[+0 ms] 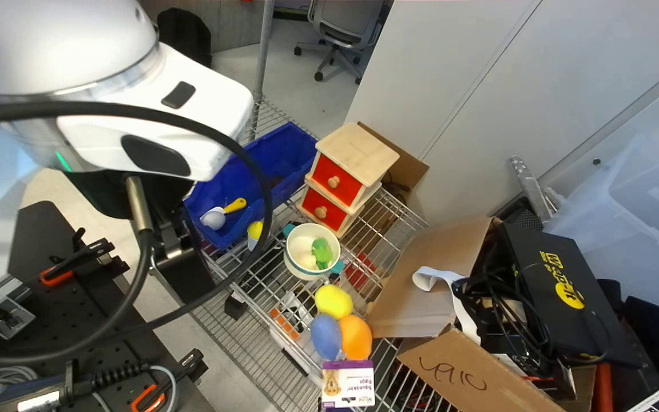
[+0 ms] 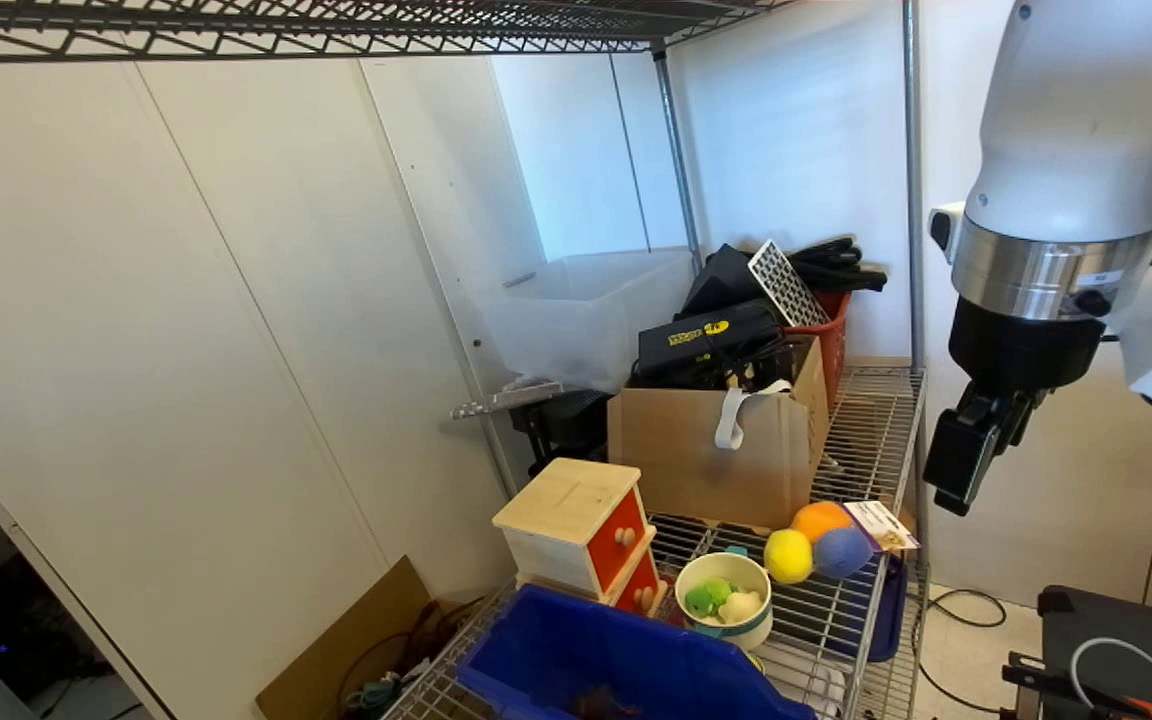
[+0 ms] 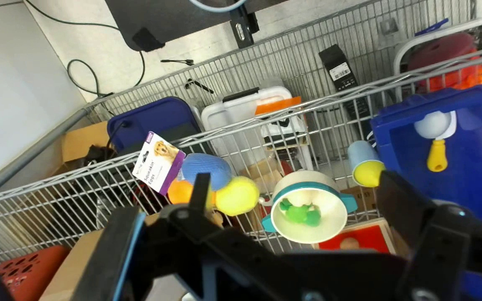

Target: Pick up the plush toys and put them in the box

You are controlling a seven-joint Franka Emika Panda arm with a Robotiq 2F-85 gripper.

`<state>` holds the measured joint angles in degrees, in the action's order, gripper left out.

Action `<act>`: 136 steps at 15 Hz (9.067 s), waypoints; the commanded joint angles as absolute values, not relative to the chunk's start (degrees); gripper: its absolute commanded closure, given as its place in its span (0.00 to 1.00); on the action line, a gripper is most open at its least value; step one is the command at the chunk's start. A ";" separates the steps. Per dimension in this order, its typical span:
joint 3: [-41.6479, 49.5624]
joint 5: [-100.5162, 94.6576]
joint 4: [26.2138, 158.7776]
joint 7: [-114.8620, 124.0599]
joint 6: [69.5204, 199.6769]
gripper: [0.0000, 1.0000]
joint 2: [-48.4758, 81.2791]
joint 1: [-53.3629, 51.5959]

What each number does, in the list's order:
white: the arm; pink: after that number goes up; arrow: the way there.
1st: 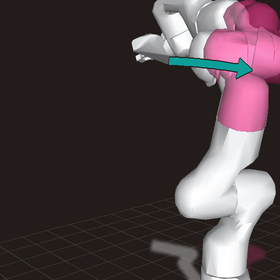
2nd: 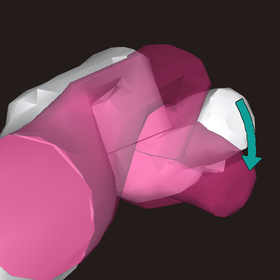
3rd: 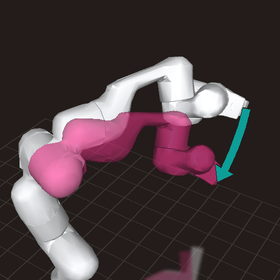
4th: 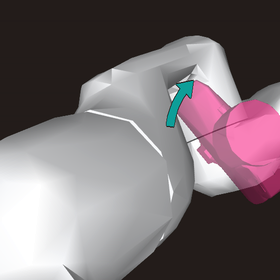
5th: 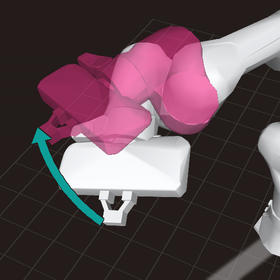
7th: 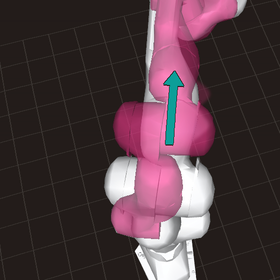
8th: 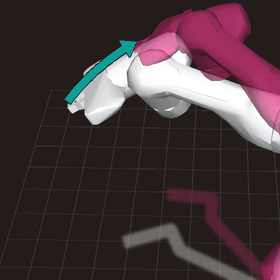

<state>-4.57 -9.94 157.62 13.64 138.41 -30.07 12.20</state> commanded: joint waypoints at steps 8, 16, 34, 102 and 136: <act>-2.51 -10.44 156.27 14.37 138.14 0.00 -28.83 12.57; -5.87 -16.51 156.47 19.83 141.75 0.00 -26.70 14.97; 0.76 -17.34 153.97 5.05 154.77 0.00 -10.18 9.01; 9.42 -14.74 113.23 7.87 138.27 0.00 30.01 6.72; 5.39 -18.27 102.25 -28.72 143.04 0.00 41.59 12.63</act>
<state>7.21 -18.73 105.04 -25.76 142.82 39.77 10.78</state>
